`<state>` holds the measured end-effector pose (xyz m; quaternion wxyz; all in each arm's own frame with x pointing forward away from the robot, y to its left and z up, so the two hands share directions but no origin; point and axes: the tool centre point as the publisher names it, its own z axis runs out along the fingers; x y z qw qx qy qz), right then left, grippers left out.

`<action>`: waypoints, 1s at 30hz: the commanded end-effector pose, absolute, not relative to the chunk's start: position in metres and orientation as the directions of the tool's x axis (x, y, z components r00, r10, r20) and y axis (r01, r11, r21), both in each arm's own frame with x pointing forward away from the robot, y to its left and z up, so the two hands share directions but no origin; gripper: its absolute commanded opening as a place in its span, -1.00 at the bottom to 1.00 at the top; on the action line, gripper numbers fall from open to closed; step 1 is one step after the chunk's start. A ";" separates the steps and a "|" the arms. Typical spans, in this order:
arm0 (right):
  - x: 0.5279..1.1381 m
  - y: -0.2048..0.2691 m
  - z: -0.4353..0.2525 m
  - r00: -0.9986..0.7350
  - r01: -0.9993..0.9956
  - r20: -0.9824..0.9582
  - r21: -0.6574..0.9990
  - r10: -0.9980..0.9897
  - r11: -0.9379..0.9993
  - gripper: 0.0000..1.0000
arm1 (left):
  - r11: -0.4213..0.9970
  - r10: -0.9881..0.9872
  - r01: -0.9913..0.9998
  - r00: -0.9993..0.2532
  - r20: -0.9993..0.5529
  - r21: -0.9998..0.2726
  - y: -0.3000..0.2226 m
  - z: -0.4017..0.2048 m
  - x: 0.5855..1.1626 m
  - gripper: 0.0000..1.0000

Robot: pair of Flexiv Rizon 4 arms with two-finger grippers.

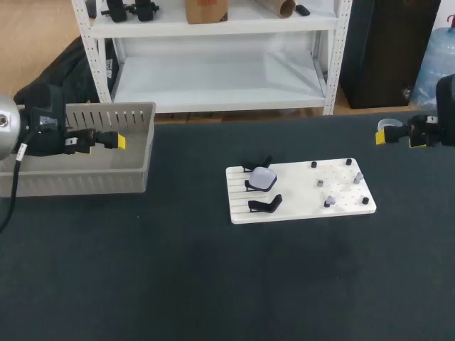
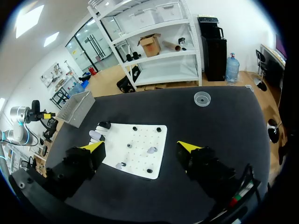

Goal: Pick up each earbud case from the left stands, insert the matching earbuds, close the lid, and place the case in the box.

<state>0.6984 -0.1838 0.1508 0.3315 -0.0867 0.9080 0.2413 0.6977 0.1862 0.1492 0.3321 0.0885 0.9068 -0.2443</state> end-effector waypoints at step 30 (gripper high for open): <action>0.700 -0.184 0.150 -0.766 -0.321 -0.643 0.383 0.001 0.866 1.00 | -0.022 0.461 0.998 0.060 -0.885 0.056 0.161 0.163 0.669 1.00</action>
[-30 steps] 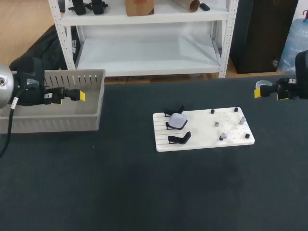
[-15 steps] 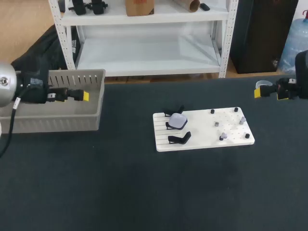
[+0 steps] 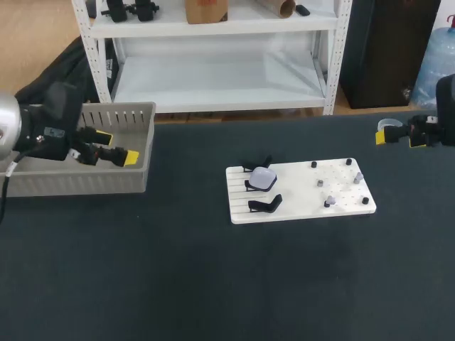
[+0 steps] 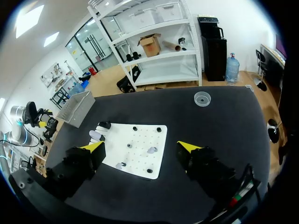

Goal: Pick up each earbud case from the left stands, insert the matching earbuds, close the lid, and place the case in the box.

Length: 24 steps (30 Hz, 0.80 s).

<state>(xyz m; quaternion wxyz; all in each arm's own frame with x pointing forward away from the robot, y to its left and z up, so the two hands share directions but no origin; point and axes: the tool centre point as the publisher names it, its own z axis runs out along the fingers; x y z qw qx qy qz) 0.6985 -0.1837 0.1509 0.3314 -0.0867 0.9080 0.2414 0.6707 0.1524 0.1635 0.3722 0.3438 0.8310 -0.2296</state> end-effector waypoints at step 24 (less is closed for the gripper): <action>0.700 -0.184 0.150 -0.766 -0.321 -0.643 0.383 0.001 0.866 1.00 | 0.183 0.500 0.983 -0.081 -0.862 0.014 0.010 0.110 0.678 1.00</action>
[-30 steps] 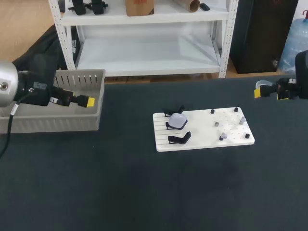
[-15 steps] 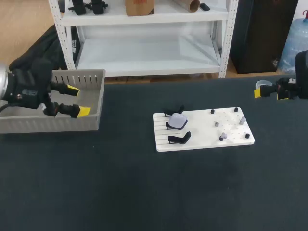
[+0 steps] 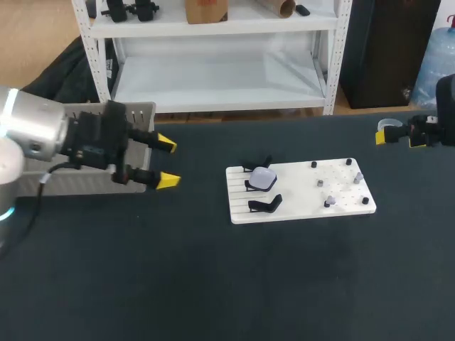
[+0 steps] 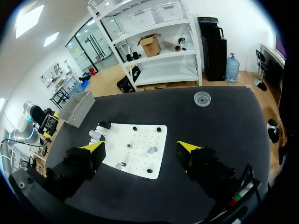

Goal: Pick up each earbud case from the left stands, insert the matching earbuds, close the lid, and place the case in the box.

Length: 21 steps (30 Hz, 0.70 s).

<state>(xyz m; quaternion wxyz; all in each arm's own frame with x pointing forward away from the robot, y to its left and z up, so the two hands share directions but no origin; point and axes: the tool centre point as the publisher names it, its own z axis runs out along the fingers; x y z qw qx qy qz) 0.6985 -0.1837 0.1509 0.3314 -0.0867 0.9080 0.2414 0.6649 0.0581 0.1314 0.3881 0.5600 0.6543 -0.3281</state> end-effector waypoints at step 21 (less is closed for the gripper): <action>0.700 -0.184 0.150 -0.766 -0.321 -0.643 0.383 0.001 0.866 1.00 | 0.134 0.510 0.991 -0.081 -0.856 -0.014 -0.017 0.096 0.685 1.00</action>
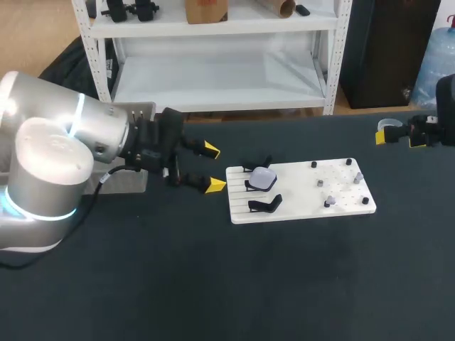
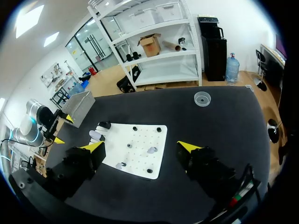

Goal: Pick up each earbud case from the left stands, insert the matching earbuds, close the lid, and place the case in the box.

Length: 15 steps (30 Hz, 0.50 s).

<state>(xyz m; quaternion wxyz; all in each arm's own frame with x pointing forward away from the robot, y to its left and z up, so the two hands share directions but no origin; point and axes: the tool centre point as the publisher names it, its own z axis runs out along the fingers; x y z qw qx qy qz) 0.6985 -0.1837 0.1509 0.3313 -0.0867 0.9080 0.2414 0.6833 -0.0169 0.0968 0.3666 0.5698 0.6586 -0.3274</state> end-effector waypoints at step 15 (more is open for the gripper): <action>0.700 -0.184 0.150 -0.766 -0.321 -0.643 0.383 0.001 0.866 1.00 | 0.156 0.549 0.987 -0.120 -0.827 -0.040 -0.066 0.060 0.702 1.00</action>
